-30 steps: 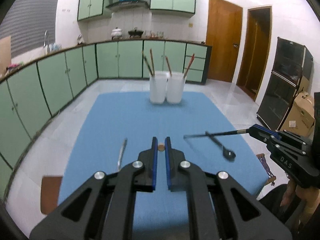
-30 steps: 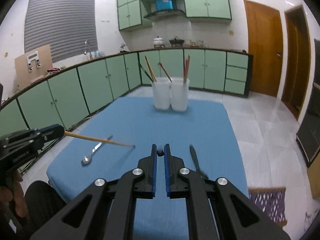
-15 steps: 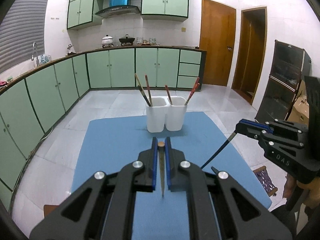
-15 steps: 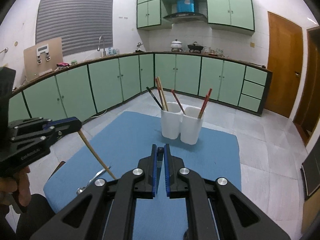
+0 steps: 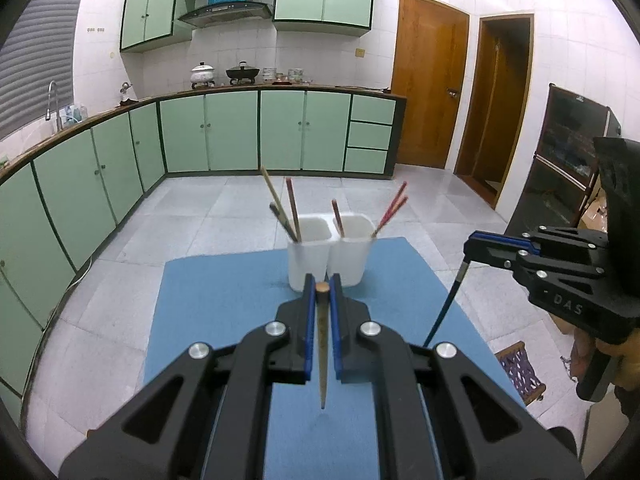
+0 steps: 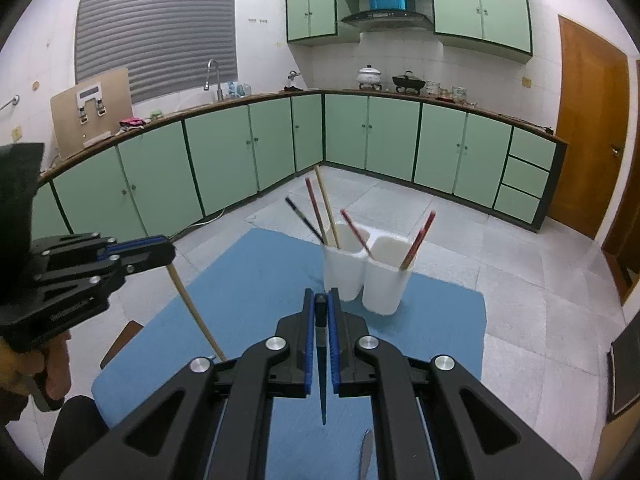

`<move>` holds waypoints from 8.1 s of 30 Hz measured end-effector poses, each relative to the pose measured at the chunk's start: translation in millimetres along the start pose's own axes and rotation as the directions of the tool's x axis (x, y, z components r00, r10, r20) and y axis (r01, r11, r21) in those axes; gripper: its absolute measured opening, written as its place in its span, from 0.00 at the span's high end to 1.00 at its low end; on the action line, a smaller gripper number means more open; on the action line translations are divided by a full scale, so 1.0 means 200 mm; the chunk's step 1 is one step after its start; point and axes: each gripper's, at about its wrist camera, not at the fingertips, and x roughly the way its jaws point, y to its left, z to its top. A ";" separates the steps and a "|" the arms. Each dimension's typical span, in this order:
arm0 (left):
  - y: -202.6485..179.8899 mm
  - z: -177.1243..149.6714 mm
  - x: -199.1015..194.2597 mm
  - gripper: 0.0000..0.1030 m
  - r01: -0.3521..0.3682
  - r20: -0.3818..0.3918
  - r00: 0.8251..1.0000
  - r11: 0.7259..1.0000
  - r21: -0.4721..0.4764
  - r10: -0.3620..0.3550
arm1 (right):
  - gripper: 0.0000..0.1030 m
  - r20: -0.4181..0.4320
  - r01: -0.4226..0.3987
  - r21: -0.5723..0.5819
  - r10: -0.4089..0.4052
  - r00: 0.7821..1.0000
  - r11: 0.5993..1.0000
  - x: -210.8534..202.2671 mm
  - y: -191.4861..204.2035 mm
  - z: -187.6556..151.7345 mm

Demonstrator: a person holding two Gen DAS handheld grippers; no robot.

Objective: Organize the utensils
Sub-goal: 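Carry both chopsticks to the white holder and release them inside, both tools, then open both tools and move them back over the two spoons, then grasp the silver spoon with the left tool while the right tool grasps the black spoon, then carry both spoons to the white holder and drop them in, both tools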

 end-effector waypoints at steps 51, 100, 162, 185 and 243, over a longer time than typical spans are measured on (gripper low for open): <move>0.12 0.72 0.81 0.86 -0.040 -0.023 0.999 0.999 -0.009 0.039 | 0.85 -0.033 0.044 0.078 -0.041 0.999 0.996 0.60 -0.50 0.62; 0.28 -1.34 -0.03 0.70 -0.174 -0.217 0.967 0.971 -0.161 0.137 | 0.76 -0.133 0.148 0.360 -0.106 0.985 0.921 -0.03 -0.14 -1.39; 0.35 -1.13 -0.06 0.99 -0.198 -0.154 0.975 0.944 -0.265 0.162 | 0.97 -0.186 0.156 0.293 -0.104 0.977 0.943 0.01 -0.16 -1.23; 0.20 -0.13 -0.08 0.99 -0.058 0.005 0.998 0.998 0.033 0.058 | 0.97 -0.233 0.129 -0.331 -0.214 0.949 0.935 -0.02 -0.15 -0.10; 0.15 0.65 0.95 0.63 -0.129 0.008 0.992 0.992 -0.009 0.129 | 0.86 -0.369 0.120 -0.496 -0.334 0.867 0.860 0.85 -0.44 0.46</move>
